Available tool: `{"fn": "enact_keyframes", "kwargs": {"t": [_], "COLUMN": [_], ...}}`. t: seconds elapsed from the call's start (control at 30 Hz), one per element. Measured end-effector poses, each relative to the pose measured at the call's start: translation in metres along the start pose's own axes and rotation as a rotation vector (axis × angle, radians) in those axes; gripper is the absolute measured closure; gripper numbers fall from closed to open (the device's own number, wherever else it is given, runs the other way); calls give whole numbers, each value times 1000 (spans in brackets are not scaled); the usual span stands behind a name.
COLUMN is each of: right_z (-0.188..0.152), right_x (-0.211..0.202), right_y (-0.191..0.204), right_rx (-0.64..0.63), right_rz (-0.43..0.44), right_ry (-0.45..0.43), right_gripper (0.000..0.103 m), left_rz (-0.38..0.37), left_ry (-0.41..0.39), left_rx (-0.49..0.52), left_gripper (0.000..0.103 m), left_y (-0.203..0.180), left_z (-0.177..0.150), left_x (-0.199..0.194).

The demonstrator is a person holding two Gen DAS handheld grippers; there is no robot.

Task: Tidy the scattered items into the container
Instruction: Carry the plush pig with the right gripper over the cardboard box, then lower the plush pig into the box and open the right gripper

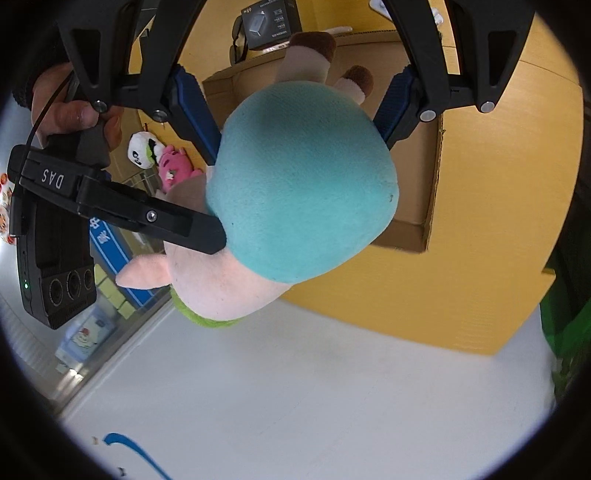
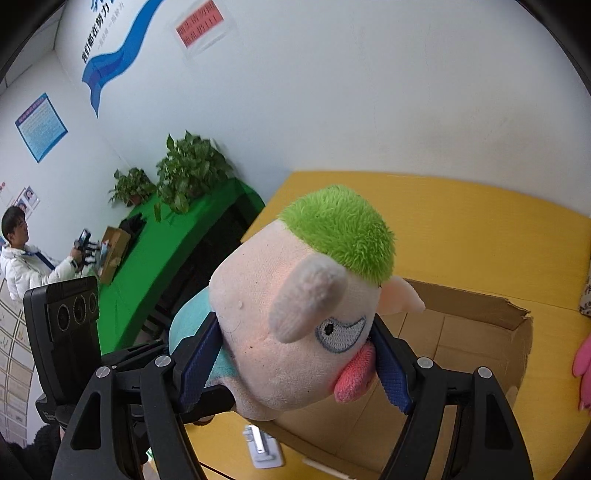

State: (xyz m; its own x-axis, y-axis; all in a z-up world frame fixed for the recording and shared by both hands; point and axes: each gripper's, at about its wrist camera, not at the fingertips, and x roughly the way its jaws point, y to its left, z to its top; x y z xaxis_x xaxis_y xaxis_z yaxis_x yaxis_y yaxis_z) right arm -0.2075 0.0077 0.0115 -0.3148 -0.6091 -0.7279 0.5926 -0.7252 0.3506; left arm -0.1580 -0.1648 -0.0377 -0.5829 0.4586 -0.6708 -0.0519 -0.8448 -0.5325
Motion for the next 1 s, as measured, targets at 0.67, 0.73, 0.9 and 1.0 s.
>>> {"fn": "enact_keyframes", "kwargs": {"t": [0.67, 0.73, 0.9, 1.0], "right_z": [13, 9, -3, -4], "right_x": [271, 292, 307, 310], "right_y": [-111, -119, -129, -122], "right_rx": [-148, -128, -95, -119], "right_rz": [208, 203, 235, 237], "right_ry": [399, 424, 415, 387], "right_gripper": [25, 25, 25, 25], "left_rz": [170, 183, 227, 219], "left_ry": [215, 225, 232, 236], "left_rx": [-289, -315, -343, -361], "left_gripper": [41, 41, 41, 41], "left_y": [83, 88, 100, 104], "left_z": [-51, -55, -61, -63], "left_x": [172, 178, 182, 186]}}
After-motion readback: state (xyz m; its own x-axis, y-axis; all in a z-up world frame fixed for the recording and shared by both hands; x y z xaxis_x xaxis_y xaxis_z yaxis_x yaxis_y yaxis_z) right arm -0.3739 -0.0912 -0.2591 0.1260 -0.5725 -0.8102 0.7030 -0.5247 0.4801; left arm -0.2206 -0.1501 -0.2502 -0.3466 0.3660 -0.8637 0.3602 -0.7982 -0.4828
